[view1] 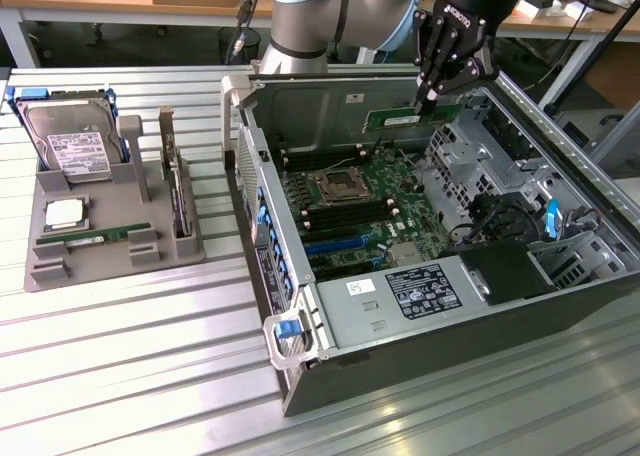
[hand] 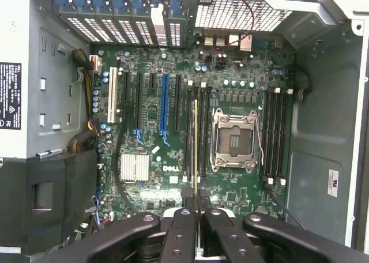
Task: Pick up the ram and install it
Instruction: 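Insert the ram into the slot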
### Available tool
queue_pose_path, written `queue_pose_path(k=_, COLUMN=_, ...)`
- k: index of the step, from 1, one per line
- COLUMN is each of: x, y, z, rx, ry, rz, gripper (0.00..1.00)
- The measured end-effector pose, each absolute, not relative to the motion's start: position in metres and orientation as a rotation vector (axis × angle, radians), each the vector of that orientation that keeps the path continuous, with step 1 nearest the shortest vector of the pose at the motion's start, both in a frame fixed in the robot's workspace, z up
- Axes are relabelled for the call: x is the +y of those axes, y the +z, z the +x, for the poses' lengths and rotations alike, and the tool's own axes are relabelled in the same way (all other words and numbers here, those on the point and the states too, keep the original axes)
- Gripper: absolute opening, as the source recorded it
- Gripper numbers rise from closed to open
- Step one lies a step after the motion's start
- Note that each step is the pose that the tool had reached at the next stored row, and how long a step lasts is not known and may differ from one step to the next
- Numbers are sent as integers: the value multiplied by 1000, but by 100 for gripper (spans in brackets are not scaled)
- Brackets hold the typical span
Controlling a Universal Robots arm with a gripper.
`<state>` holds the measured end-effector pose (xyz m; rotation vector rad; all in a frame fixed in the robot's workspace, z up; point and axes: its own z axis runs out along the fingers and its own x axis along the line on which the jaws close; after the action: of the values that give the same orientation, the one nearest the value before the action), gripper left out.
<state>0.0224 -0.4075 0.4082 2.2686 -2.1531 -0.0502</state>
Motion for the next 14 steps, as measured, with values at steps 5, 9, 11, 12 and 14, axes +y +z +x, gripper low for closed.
queue_pose_path(k=5, x=-407, y=405, z=22, rx=-2153, ry=-50, rz=2269, gripper=12)
queue_pose_path(k=9, x=-407, y=404, z=22, rx=-2153, ry=-50, rz=2268, gripper=12)
queue_pose_path(k=11, x=-407, y=403, z=22, rx=-2153, ry=-50, rz=2269, gripper=12)
queue_pose_path(k=12, x=-407, y=402, z=22, rx=-2153, ry=-50, rz=2269, gripper=12)
queue_pose_path(k=14, x=-407, y=401, z=22, rx=-2153, ry=-50, rz=2269, gripper=12)
